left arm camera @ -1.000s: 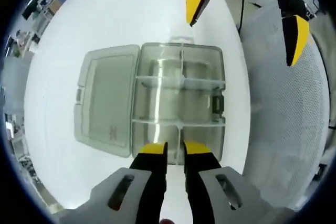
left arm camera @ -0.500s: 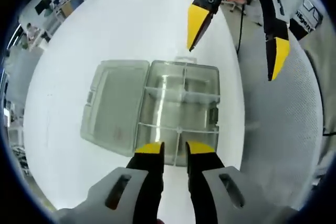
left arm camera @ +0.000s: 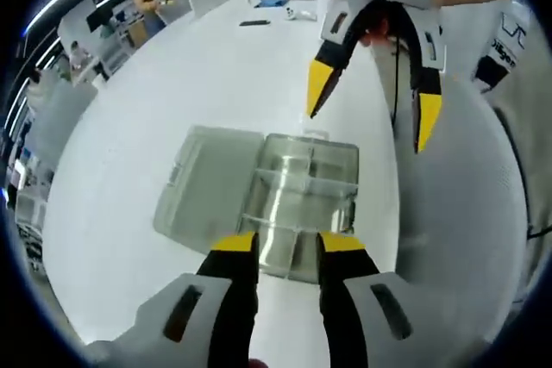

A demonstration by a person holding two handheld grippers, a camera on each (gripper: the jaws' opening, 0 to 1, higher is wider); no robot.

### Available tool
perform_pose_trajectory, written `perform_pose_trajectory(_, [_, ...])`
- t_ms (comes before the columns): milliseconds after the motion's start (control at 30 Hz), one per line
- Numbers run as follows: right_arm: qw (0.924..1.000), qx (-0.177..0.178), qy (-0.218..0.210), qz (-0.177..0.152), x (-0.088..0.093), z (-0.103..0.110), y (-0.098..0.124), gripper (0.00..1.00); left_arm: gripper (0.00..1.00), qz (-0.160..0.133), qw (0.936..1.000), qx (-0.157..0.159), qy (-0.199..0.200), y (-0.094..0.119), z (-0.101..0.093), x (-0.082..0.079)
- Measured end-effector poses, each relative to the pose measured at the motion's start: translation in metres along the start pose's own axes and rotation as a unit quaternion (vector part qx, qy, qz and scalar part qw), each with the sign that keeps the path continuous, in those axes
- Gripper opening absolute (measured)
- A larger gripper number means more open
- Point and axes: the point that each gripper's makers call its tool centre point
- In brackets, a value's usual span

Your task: Insert the divider into the dual guide fixture by aligning both edges with the guide slots and pushing it downward to the bottom, including one-sided entry, uneven engagement, binding, and posture correction.

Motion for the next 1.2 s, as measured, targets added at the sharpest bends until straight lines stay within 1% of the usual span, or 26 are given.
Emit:
perform_pose_trajectory(100, [1.0,0.001,0.0,0.002,0.001,-0.001,0.0,0.56,0.24,-0.016,0.9998,-0.007,0.01,0.004,0.0,0.001])
perform_pose_trajectory(233, [1.0,0.001,0.002,0.004,0.001,-0.002,0.0,0.56,0.25,-0.053,0.998,-0.02,0.029,0.009,-0.003,0.0])
perform_pose_trajectory(367, [1.0,0.002,0.003,0.006,0.001,-0.003,0.0,0.56,0.27,-0.105,0.9927,-0.037,0.045,0.017,-0.006,-0.008])
perform_pose_trajectory(467, [0.9999,0.002,0.006,0.009,0.002,-0.004,0.001,0.56,0.31,-0.121,0.9903,-0.044,0.053,0.021,-0.008,-0.009])
perform_pose_trajectory(500, [0.9999,0.002,0.007,0.01,0.002,-0.004,0.001,0.56,0.32,-0.13,0.9889,-0.045,0.055,0.022,-0.009,-0.01])
perform_pose_trajectory(633, [0.9999,0.004,0.008,0.013,0.003,-0.007,0.002,0.56,0.37,-0.147,0.9852,-0.055,0.068,0.025,-0.013,-0.008])
perform_pose_trajectory(733, [0.9998,0.005,0.01,0.016,0.004,-0.008,0.003,0.56,0.37,-0.16,0.9822,-0.062,0.075,0.026,-0.016,-0.007])
perform_pose_trajectory(833, [0.9997,0.004,0.011,0.019,0.006,-0.008,0.002,0.56,0.41,-0.173,0.9785,-0.069,0.088,0.028,-0.018,-0.007])
perform_pose_trajectory(900, [0.9997,0.005,0.011,0.019,0.006,-0.008,0.003,0.56,0.43,-0.183,0.9764,-0.073,0.087,0.03,-0.021,-0.01])
perform_pose_trajectory(1000, [0.9997,0.006,0.011,0.023,0.009,-0.009,0.003,0.57,0.47,-0.187,0.9752,-0.076,0.091,0.03,-0.022,-0.011])
perform_pose_trajectory(1200, [0.9995,0.009,0.013,0.028,0.014,-0.012,0.009,0.57,0.5,-0.192,0.9735,-0.079,0.097,0.03,-0.024,-0.009])
Point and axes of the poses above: the point that each gripper's makers call its tool centre point, and the gripper's own axes: y roughly backward along the fingers, z roughly to its left, x roughly out of its underside, and after that the axes turned 4 degrees about x, right-handed
